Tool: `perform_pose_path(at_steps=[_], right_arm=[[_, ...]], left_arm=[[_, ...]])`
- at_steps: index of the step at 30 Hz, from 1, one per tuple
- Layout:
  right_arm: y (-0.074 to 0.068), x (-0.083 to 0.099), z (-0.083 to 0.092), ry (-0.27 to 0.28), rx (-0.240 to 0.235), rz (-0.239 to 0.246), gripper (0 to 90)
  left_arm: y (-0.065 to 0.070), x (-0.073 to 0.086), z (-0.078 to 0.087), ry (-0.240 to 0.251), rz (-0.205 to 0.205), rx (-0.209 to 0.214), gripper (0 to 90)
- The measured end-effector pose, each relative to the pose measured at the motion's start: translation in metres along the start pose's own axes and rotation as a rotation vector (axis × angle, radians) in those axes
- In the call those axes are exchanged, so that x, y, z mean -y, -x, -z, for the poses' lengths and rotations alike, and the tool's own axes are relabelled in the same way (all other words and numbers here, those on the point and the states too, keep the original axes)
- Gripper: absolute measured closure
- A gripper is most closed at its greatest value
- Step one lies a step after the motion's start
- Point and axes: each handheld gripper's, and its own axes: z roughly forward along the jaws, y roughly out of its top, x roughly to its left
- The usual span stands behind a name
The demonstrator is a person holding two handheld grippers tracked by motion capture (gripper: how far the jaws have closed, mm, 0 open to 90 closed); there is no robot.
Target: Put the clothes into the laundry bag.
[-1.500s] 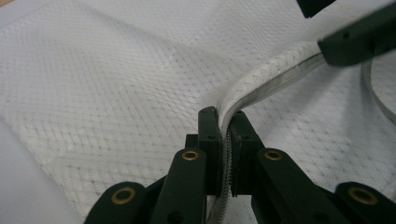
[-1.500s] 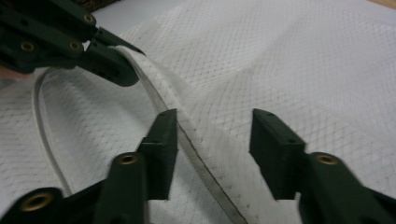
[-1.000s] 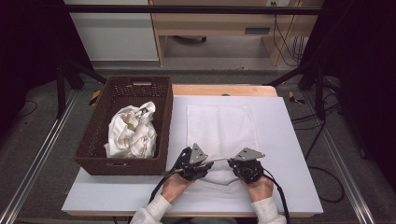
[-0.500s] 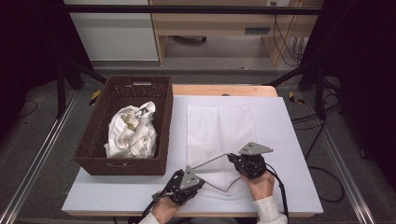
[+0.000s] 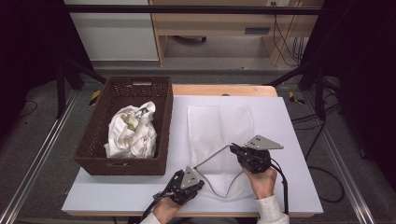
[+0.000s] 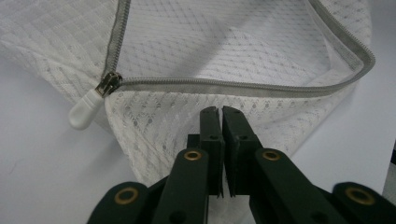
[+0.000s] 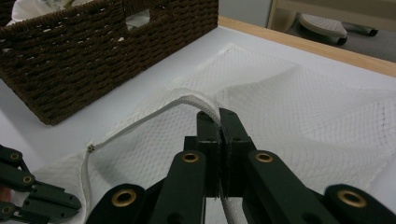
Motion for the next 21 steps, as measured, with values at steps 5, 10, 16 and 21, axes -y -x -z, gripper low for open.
perform_pose_path(at_steps=[5, 10, 16, 21], right_arm=[[0.001, 0.006, -0.003, -0.024, -0.004, -0.002, 88.4], [0.001, 0.009, -0.002, -0.037, -0.007, -0.004, 88.4], [0.003, 0.011, 0.0, -0.036, -0.005, -0.018, 88.4], [0.004, 0.01, 0.0, -0.035, -0.004, -0.009, 88.4]], left_arm=[[-0.003, -0.006, 0.017, 0.052, 0.017, -0.005, 64.9], [-0.008, -0.018, 0.045, 0.133, 0.045, -0.005, 46.1], [-0.02, -0.031, 0.077, 0.212, 0.066, -0.056, 36.6], [-0.036, -0.041, 0.102, 0.279, 0.09, -0.095, 35.0]])
